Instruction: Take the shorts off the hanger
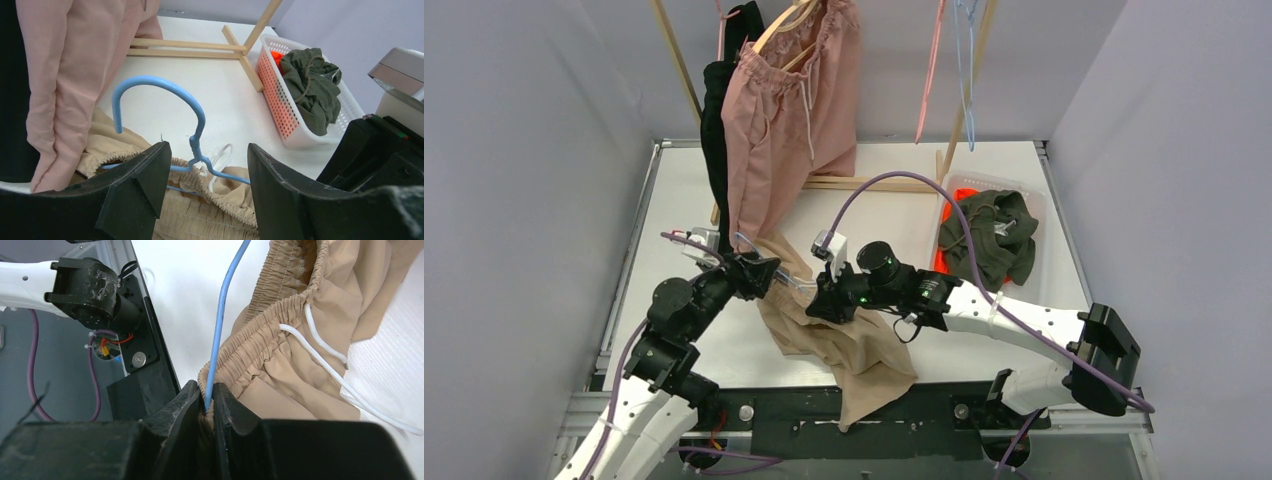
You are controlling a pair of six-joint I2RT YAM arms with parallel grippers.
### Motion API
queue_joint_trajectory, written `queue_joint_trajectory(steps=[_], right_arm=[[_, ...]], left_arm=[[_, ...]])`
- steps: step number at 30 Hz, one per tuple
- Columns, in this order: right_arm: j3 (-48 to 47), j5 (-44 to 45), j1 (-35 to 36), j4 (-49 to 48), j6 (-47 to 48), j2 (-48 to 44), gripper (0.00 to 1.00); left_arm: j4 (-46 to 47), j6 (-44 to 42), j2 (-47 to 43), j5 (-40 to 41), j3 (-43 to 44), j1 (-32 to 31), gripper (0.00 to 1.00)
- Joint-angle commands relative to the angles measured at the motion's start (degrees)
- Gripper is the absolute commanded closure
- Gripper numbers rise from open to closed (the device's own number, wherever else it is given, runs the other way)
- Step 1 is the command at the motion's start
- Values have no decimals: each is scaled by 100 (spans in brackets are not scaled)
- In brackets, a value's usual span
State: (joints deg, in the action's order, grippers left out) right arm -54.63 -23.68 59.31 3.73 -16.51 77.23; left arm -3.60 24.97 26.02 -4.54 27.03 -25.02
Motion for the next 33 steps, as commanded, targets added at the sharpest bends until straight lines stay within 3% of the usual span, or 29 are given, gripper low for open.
queue_joint_trajectory(steps=[1, 4, 6, 8, 10, 15, 20, 23, 28, 33], right_arm=[[8, -140, 35, -393, 77, -377, 100], [172, -69, 19, -574, 0, -580, 100], [299, -82, 15, -674, -16, -735, 100], [409, -48, 11, -761, -75, -866, 100], [479, -22, 3, -764, -105, -954, 100], [567, 30, 18, -679, -112, -1097, 100], [583, 19, 18, -667, -122, -1166, 100], [594, 16, 19, -667, -146, -1148, 100], [568, 96, 17, -588, -151, -1153, 100], [626, 196, 12, -578, -190, -1258, 100]], left_arm=[[341, 356, 405, 92, 270, 38, 44], [467, 499, 667, -45, 307, 41, 51], [751, 623, 742, -251, 266, 41, 67], [1017, 714, 732, -377, 251, 49, 74], [1187, 720, 676, -359, 273, 49, 74], [1248, 693, 641, -294, 281, 58, 60], [1405, 729, 632, -268, 187, 67, 57], [1566, 777, 641, -288, 136, 76, 50], [1928, 1012, 589, -200, 48, 101, 50], [1918, 1021, 623, -261, 65, 102, 66]])
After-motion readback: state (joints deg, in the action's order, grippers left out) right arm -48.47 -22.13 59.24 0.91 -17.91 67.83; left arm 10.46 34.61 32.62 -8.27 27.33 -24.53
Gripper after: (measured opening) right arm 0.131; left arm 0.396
